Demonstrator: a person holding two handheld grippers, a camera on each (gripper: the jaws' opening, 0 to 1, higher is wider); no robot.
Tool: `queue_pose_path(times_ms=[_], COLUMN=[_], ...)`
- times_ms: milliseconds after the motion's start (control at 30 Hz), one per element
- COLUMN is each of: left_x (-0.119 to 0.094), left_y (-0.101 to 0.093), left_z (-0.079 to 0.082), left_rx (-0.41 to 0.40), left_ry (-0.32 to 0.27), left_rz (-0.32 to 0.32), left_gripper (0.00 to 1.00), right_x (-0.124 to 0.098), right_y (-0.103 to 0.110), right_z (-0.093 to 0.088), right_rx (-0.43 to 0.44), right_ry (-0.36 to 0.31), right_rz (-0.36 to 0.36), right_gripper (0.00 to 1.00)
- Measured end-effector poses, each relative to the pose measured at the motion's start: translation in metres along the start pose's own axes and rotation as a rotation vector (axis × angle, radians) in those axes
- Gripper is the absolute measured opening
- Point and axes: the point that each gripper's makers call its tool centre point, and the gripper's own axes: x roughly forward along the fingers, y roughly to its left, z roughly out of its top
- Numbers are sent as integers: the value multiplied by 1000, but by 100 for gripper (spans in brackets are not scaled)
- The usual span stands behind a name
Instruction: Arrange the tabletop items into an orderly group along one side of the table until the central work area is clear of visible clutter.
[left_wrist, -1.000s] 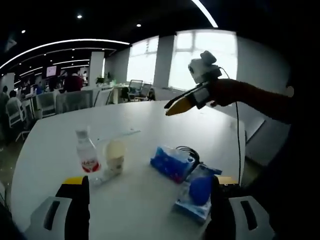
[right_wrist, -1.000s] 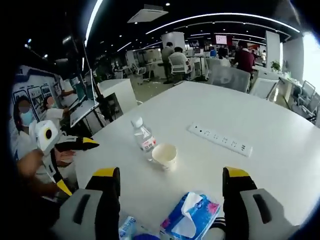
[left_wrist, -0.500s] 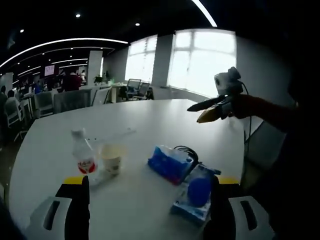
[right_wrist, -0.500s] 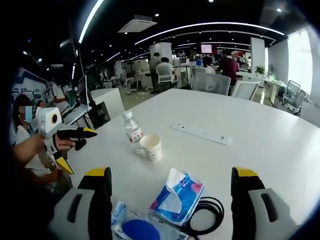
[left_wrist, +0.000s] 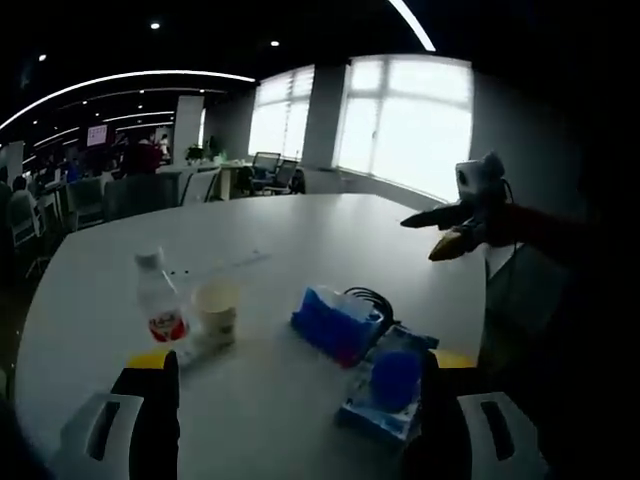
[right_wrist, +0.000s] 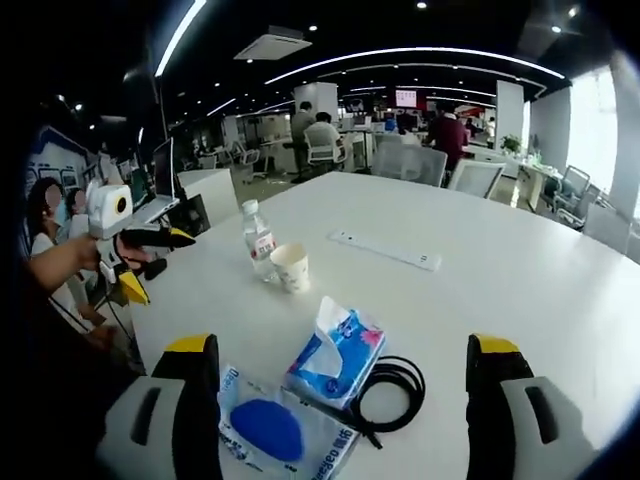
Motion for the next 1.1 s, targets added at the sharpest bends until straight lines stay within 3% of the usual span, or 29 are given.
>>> queue_pose_path(times_ms=[367, 667, 833, 1100], left_x=[5, 5, 6, 10], left_y=[-4, -11, -16, -24], left_z=[-4, -6, -8, -4], left_rx=[27, 44, 53, 83], left_ry=[28, 41, 47, 46], left_rz=[-11, -29, -35, -45], left_gripper=[100, 100, 100, 100], right_x=[-23, -38, -41, -41], right_y=[-3, -7, -9, -10], right_z=[-15, -24, -36, -38], right_rx=[48, 43, 54, 59], right_ry=[-58, -57, -30, -24], right_rz=[-17, -44, -54, -44], right_gripper=[100, 100, 100, 100])
